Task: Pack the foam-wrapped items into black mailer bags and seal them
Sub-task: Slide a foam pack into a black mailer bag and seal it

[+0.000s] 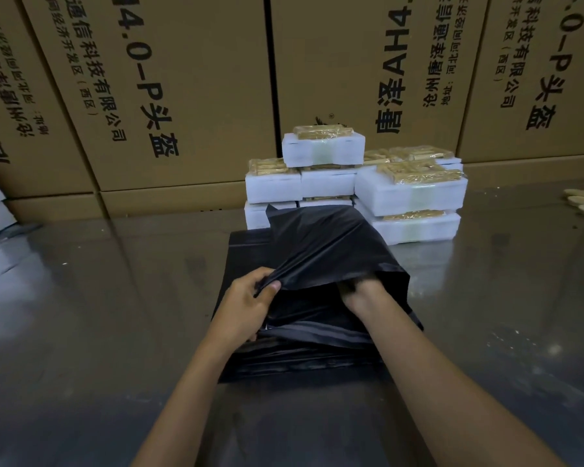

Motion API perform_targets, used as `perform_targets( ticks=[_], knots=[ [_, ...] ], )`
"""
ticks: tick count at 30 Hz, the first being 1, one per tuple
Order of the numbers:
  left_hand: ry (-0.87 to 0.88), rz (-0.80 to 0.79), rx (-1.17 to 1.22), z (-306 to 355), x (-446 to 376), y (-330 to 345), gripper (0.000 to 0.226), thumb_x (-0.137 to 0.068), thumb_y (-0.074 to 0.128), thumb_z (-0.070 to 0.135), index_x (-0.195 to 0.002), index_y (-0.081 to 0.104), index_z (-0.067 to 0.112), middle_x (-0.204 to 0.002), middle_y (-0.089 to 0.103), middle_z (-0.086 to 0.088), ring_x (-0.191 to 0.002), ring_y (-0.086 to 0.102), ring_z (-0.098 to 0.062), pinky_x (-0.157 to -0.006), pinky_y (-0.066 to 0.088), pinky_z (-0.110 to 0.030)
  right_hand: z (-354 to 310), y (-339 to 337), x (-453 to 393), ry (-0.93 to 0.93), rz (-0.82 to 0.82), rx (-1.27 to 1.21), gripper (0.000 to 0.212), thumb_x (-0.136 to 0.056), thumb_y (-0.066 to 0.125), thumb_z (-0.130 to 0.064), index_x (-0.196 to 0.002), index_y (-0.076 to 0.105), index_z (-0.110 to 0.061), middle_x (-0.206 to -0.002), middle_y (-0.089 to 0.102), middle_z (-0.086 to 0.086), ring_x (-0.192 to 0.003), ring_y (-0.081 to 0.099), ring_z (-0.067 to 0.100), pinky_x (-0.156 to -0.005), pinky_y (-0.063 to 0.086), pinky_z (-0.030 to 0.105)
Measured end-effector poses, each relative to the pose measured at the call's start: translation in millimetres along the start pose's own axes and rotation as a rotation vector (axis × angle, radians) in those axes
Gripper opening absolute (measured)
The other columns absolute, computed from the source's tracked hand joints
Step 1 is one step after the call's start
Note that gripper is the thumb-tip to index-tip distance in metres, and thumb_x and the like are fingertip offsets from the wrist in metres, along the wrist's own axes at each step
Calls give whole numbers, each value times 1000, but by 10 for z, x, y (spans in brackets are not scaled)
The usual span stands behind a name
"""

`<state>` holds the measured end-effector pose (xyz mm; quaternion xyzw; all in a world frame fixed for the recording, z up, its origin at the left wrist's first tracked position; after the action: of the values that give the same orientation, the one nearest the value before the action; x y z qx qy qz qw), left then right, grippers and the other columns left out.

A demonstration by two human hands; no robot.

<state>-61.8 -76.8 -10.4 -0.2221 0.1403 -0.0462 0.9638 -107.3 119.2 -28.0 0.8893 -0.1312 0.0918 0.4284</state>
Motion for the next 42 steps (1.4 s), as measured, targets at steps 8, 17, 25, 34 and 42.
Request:
perform_targets(
  ticks=[8,17,25,34,42],
  knots=[
    [-254,-186,35,-135,69,-155,7,-98,59,20,-99,63,14,-88,73,-11,-59,66,-35,-44,54,-36,-319,-127,437,168,-140,1183,40,-107,41,-17,-128,53,15,-88,73,21,-64,70,20,-56,57,21],
    [-231,17,-335,263,-113,-648,46,-90,54,58,-94,64,13,-86,64,0,-84,63,-22,-70,54,-35,-1276,-7,1012,-188,-459,1289,30,-93,67,-32,-89,76,-4,-94,76,21,-77,75,23,-67,62,28],
    [-134,-211,-122,236,-964,500,109,-80,61,69,-158,3,21,-163,19,4,-148,23,-17,-110,20,-23,-677,-56,-47,-429,-128,1344,96,-78,77,-56,-151,28,-18,-148,46,0,-120,50,9,-91,38,11],
    [-60,-306,-276,-379,-833,576,108,-69,53,78,-157,6,35,-157,34,11,-148,23,-16,-120,-9,-46,-465,-535,-249,-363,-207,1368,103,-55,78,-78,-143,44,-39,-135,61,-11,-125,58,15,-107,48,42],
    [56,-202,-138,-258,-448,339,96,-83,64,61,-156,8,35,-155,37,11,-142,37,-18,-120,24,-47,-389,-505,-19,-453,-278,1260,84,-63,84,-62,-136,49,-41,-120,62,-27,-105,60,-12,-85,50,10]
  ],
)
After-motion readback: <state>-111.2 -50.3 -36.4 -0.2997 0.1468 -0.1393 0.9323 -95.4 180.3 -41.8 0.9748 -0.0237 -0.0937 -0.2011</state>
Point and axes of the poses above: each hand's wrist, its own x-axis away from the middle knuckle, its own y-axis out of the palm, z = x × y, the point moved 3 cm from there along -x, towards the middle knuckle
